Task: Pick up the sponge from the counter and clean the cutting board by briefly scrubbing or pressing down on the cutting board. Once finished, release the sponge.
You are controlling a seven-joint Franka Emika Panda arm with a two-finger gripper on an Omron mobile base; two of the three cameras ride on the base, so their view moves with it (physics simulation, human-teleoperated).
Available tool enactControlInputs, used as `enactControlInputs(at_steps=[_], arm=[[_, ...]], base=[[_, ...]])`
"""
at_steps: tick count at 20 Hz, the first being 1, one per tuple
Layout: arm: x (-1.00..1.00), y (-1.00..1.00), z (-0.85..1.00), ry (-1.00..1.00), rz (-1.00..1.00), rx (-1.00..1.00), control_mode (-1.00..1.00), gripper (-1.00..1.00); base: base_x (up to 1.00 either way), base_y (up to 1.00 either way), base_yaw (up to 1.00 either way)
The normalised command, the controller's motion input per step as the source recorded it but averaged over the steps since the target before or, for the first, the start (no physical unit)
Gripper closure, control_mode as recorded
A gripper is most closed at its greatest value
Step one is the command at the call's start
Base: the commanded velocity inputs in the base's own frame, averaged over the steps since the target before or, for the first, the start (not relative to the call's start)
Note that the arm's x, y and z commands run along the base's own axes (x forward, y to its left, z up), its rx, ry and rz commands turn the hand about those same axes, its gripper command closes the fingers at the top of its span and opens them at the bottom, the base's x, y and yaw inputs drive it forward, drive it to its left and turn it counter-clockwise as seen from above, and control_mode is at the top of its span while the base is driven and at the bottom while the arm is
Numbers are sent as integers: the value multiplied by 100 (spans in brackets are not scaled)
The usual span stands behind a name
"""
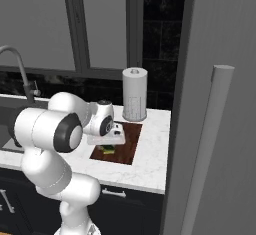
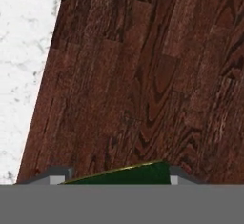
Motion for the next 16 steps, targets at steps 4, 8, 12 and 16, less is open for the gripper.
enactControlInputs(at_steps=[4,8,12,16], arm=[[9,0,-9,4,0,0,-100,100],[57,-3,0,-7,0,0,-100,100],[55,-13,0,-8,0,0,-100,100],[51,-14,0,-10,0,0,-100,100]], base=[[0,0,0],[0,0,0],[0,0,0],[0,0,0]])
